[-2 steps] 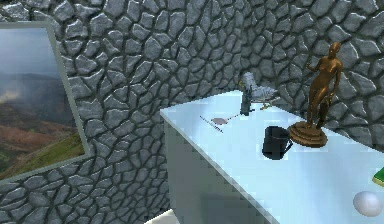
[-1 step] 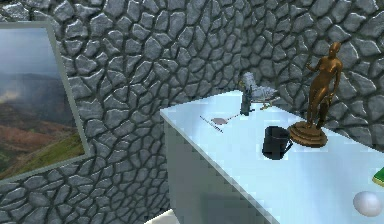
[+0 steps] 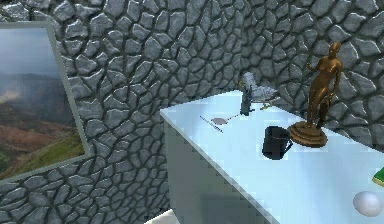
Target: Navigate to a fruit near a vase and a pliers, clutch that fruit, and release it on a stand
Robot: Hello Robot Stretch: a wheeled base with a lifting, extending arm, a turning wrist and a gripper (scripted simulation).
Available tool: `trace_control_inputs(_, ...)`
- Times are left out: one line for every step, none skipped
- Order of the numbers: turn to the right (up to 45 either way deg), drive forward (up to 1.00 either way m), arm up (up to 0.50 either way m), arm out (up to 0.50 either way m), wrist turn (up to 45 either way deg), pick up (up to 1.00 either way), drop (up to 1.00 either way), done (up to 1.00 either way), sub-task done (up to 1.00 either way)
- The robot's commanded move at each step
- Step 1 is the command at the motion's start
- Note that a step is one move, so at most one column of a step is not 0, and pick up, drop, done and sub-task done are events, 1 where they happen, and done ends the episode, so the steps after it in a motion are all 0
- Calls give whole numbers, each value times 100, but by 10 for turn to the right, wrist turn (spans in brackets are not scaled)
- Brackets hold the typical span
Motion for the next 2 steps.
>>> trace_control_inputs(0,0,0,0,450,0,0,0,0)
trace_control_inputs(0,0,0,0,450,0,0,0,0)
